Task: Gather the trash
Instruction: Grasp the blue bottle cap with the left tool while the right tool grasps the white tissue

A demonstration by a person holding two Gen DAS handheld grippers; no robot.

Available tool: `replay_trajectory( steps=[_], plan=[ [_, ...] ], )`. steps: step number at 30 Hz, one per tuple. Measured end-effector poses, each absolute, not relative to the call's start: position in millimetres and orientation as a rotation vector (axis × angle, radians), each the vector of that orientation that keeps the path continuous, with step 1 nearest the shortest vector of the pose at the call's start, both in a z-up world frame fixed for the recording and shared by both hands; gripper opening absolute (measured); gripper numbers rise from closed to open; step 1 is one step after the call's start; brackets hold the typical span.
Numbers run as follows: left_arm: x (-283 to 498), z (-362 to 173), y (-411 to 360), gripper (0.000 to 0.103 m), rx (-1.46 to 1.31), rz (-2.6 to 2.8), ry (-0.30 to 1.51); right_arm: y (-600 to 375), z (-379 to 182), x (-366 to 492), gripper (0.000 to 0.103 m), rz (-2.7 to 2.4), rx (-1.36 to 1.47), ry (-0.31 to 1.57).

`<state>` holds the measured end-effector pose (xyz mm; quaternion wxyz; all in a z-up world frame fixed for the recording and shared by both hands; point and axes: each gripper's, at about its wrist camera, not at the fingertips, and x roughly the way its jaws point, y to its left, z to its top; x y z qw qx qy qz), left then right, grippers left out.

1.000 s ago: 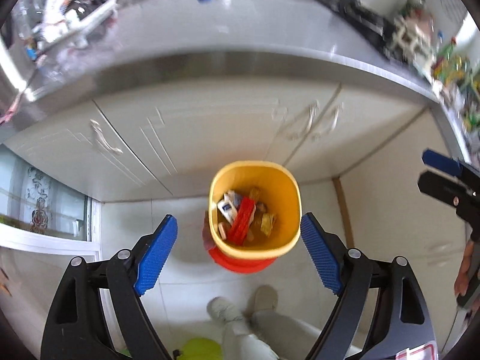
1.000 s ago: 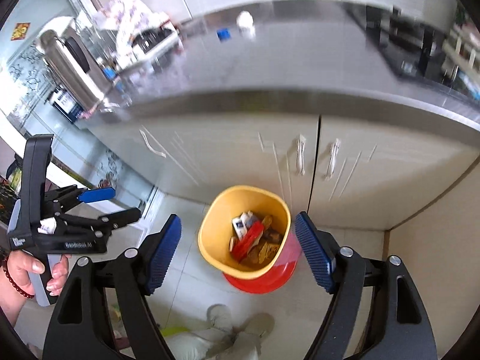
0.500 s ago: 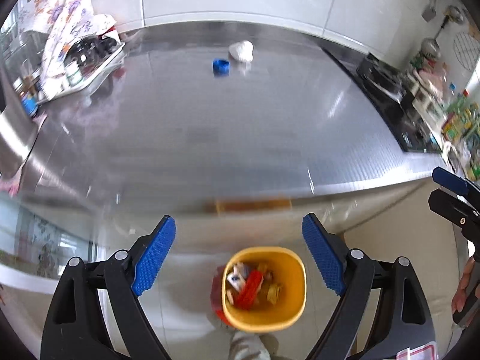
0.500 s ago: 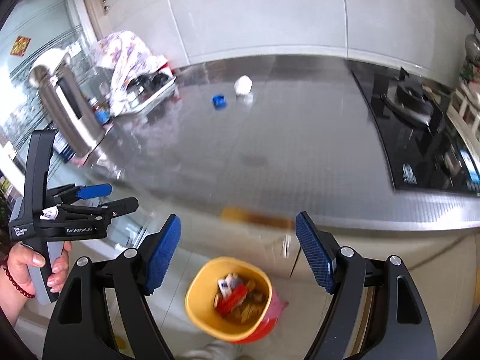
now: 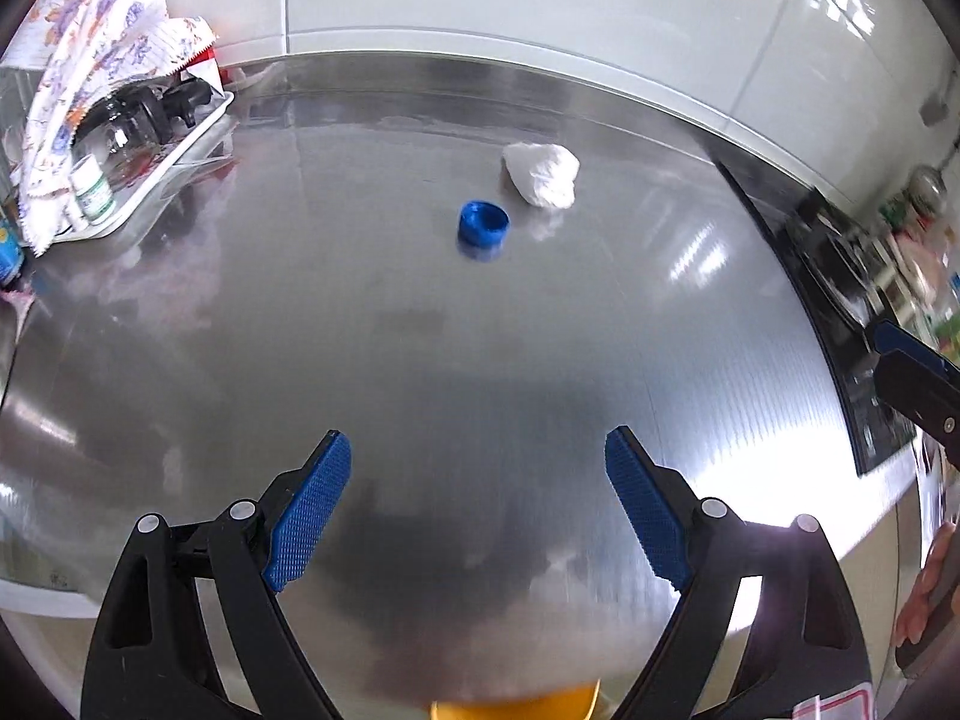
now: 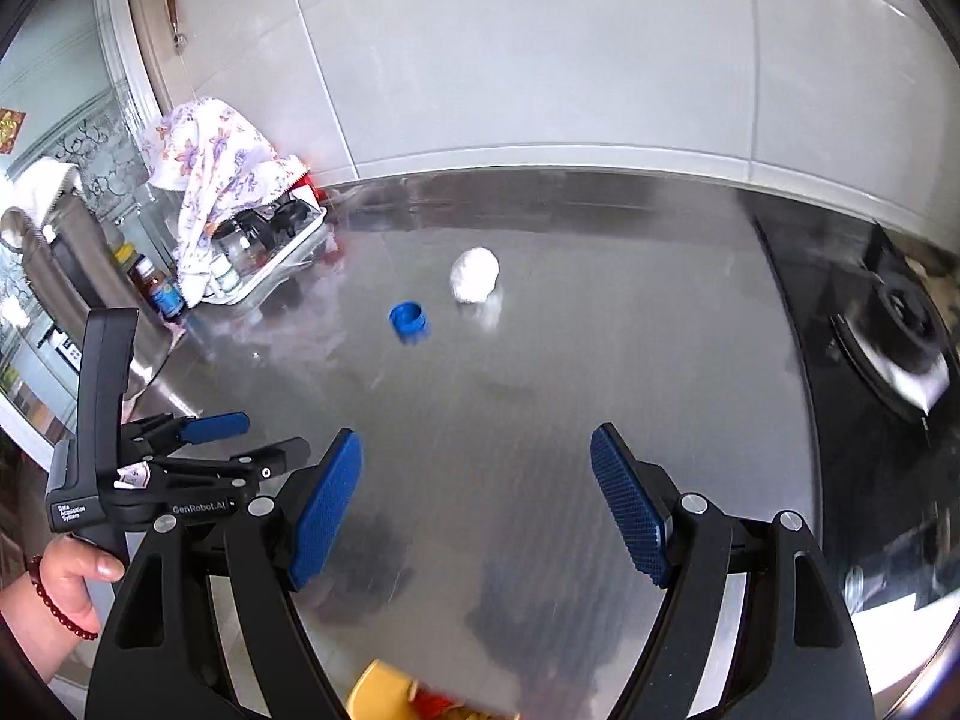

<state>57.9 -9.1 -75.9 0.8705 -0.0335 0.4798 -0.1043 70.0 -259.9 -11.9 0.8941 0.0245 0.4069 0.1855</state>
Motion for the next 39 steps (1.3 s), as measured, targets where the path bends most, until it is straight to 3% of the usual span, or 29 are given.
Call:
replay_trajectory(
  steps=[18, 25, 34, 36, 38, 39],
  plan=[
    [186.1, -104.3, -41.2, 0.075, -0.027, -0.067, 1.025, -228.7, -63.8, 253.4, 0.079, 0.567, -0.084, 0.949],
    [204.2, -99.8, -20.4, 0.032, -0.015, 0.008, 0.989, -212.2, -78.3, 277.2, 0.079, 0.606, -0.085, 0.974],
    [209.9, -102.1, -7.3, 0.032, -0.004, 0.002, 0.992, -183.6, -99.8, 287.2, 0.079, 0.621, -0.116, 1.001],
    [211.2, -102.4, -5.3, 0.032, -0.004, -0.005, 0.992, -179.5, -104.2, 287.2, 0.075, 0.623, -0.129, 1.007],
    [209.6, -102.5, -6.8, 0.032, 0.006, -0.011, 0.991, -177.3, -106.0, 285.3, 0.047, 0.63, -0.132, 1.01],
    [209.6, -102.5, -6.7, 0.032, 0.008, -0.014, 0.991, -175.9, -106.1, 283.8, 0.043, 0.628, -0.14, 1.007]
  ],
)
